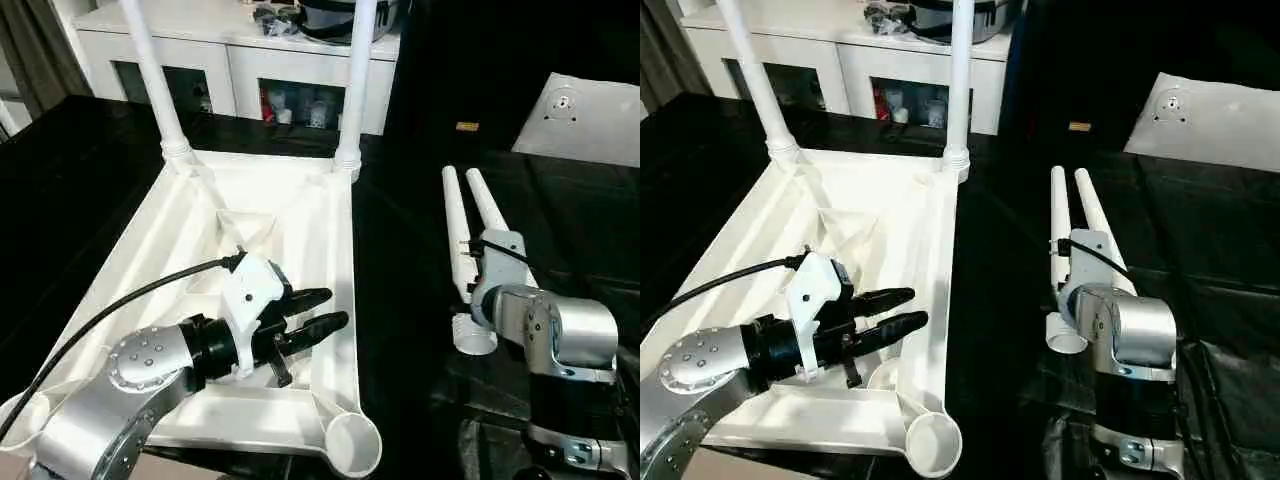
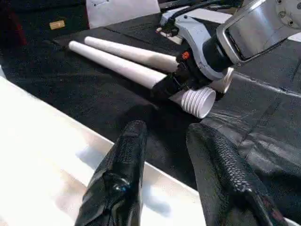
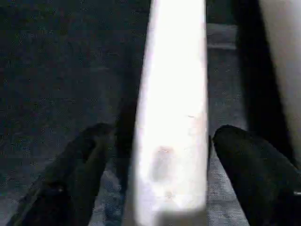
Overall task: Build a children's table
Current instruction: Pick table leg
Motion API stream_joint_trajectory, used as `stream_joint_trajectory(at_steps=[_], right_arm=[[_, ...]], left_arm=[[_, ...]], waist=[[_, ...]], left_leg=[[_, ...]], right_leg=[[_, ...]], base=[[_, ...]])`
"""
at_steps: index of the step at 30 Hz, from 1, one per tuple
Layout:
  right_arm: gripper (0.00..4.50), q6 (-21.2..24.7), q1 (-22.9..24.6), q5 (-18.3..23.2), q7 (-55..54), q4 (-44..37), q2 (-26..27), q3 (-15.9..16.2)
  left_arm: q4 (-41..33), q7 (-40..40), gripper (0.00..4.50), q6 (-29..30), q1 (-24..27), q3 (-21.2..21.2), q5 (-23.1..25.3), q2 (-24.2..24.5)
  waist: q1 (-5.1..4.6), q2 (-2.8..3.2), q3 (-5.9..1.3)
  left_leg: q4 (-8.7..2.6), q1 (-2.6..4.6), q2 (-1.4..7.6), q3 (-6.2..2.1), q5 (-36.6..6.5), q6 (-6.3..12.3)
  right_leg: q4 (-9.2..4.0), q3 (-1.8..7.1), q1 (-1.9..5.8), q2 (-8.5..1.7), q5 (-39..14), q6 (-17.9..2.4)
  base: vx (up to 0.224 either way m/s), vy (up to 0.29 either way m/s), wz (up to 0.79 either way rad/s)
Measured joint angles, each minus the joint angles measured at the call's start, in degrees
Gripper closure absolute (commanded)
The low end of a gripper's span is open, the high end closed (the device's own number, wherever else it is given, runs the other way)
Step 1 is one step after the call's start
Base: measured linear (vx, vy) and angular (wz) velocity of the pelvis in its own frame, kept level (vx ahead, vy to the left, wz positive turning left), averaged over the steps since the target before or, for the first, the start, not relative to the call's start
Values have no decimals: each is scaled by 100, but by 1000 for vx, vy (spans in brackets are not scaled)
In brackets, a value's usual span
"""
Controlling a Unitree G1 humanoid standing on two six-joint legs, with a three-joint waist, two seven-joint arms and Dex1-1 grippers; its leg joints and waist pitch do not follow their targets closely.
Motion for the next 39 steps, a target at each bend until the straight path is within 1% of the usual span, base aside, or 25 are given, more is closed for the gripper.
stream_joint_trajectory(at_steps=[2,3,4,6,9,13,17,19,21,27,30,31,34,36,37,39], right_arm=[[109,84,-4,16,0,-10,46,-105],[123,108,-4,24,10,-13,49,-126],[123,142,-5,63,47,-19,61,-173],[146,153,-5,99,73,-23,93,-254],[169,212,-10,117,80,-23,127,-317],[207,268,-34,150,79,-23,222,-524],[244,283,-33,193,102,-21,222,-580],[251,277,-33,200,106,-20,228,-621],[258,264,-34,204,108,-18,246,-662],[261,172,-44,216,106,14,269,-708],[261,-299,-15,245,119,2,314,-718],[261,-553,-15,301,138,-55,386,-784],[261,-965,-18,453,292,-307,462,-860],[261,-1392,56,451,458,-537,421,-717],[261,-1698,119,459,579,-760,397,-563],[261,-1997,156,550,690,-1059,466,-468]], left_arm=[[0,-1,284,11,0,0,-31,16],[0,-4,284,15,2,-1,-33,33],[-3,-11,284,16,21,-1,-46,88],[-3,-12,284,23,64,-1,-49,131],[-4,-3,284,28,70,-2,-62,126],[-11,16,284,31,70,-3,-86,113],[-12,20,284,31,72,-2,-92,134],[-11,22,284,31,71,-2,-92,134],[-11,41,284,28,71,-3,-92,132],[5,131,284,-14,42,-3,-86,65],[113,295,284,-112,35,12,-25,-33],[196,398,284,-169,34,37,52,-100],[343,603,284,-277,-8,106,181,-194],[462,804,284,-394,-37,164,321,-298],[560,943,284,-451,-52,232,406,-366],[669,1122,284,-521,-94,281,500,-424]], waist=[[3,-13,-8],[5,-15,-10],[3,-16,-10],[3,-20,-12],[8,-34,-16],[7,-39,-18],[7,-40,-18],[7,-40,-18],[6,-40,-18],[-1,-38,-17],[-1,-18,-4],[-1,-16,-3],[-5,-15,-3],[-4,-13,-2],[-7,-12,-1],[-13,-13,-1]], left_leg=[[0,0,1,0,0,-1],[0,0,1,0,0,-1],[0,1,2,0,0,0],[0,1,2,2,0,0],[0,2,3,2,0,0],[-1,8,3,3,0,0],[-1,20,4,4,0,0],[-1,43,4,4,0,0],[-1,46,4,4,0,0],[-1,51,4,6,0,0],[-2,48,3,13,0,0],[-2,47,5,14,0,0],[-3,45,8,14,0,0],[-4,41,8,15,-1,1],[-3,40,9,15,-1,1],[-4,37,9,15,-2,3]], right_leg=[[0,-2,1,1,4,-10],[0,-1,2,1,4,-11],[-2,-1,3,0,4,-11],[-2,0,3,0,3,-11],[-2,-1,5,0,3,-10],[-1,-1,7,0,-1,-3],[-1,-1,11,0,-3,0],[-1,-1,13,0,-4,2],[-1,-1,14,0,-4,1],[0,0,15,0,-5,5],[-1,5,11,-2,-4,5],[0,5,9,-1,-3,5],[-1,3,9,4,-3,5],[-4,5,7,2,-2,2],[-5,4,7,2,-1,-2],[-5,4,7,3,2,-12]], base=[[0,0,0],[0,0,0],[0,0,0],[0,0,0],[0,0,0],[0,0,0],[0,0,0],[0,0,0],[0,0,0],[0,0,0],[0,0,0],[0,0,0],[0,0,0],[0,0,0],[0,0,0],[0,0,0]])
